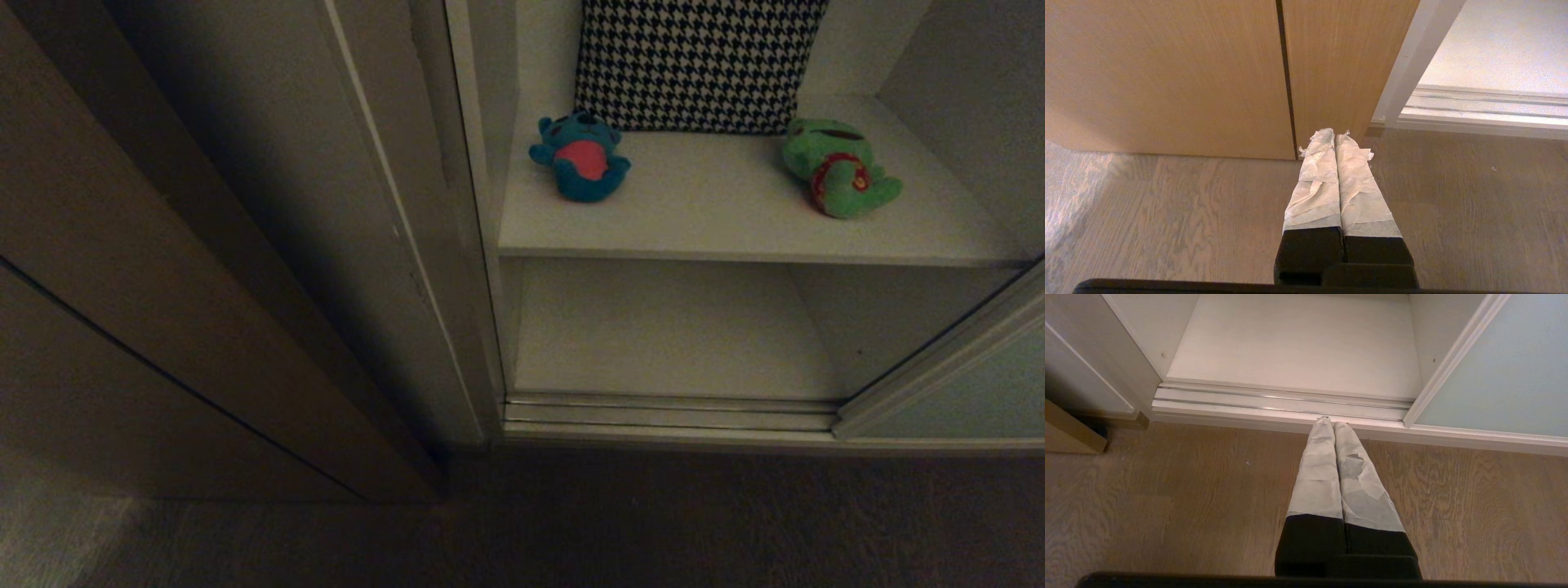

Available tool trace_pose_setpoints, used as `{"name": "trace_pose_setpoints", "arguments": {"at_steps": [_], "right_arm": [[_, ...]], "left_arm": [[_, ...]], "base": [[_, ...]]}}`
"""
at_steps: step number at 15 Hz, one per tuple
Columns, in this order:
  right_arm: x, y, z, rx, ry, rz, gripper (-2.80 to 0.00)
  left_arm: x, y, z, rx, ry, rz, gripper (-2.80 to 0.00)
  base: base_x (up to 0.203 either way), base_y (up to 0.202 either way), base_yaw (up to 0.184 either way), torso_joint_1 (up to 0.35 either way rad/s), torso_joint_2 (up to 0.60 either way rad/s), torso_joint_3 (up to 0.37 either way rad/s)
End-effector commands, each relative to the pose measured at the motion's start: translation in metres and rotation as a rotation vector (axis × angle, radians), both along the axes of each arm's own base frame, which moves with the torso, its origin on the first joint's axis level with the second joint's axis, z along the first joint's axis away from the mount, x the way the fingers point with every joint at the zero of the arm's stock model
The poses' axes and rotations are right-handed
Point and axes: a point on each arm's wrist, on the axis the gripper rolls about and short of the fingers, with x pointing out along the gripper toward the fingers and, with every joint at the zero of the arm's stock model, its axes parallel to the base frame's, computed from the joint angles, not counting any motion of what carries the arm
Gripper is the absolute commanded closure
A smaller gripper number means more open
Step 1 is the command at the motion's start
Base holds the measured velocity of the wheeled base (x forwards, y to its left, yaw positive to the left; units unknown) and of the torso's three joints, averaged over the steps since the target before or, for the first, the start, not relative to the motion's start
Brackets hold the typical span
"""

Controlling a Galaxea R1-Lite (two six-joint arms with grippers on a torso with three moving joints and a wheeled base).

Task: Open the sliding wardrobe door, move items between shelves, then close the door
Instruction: Close the door

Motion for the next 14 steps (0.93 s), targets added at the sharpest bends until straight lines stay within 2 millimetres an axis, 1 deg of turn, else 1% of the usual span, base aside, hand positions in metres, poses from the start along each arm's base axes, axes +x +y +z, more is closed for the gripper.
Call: {"name": "trace_pose_setpoints", "arguments": {"at_steps": [1, 14], "right_arm": [[0.0002, 0.0, -0.0004, 0.0, 0.002, 0.0, 0.0], [0.0002, 0.0, -0.0004, 0.0, 0.002, 0.001, 0.0]], "left_arm": [[0.0001, 0.0, 0.0, 0.0, 0.002, 0.001, 0.0], [0.0001, 0.0, -0.0002, 0.0, 0.002, 0.001, 0.0]], "base": [[0.0, 0.0, 0.0, 0.0, 0.0, 0.0], [0.0, 0.0, 0.0, 0.0, 0.0, 0.0]]}}
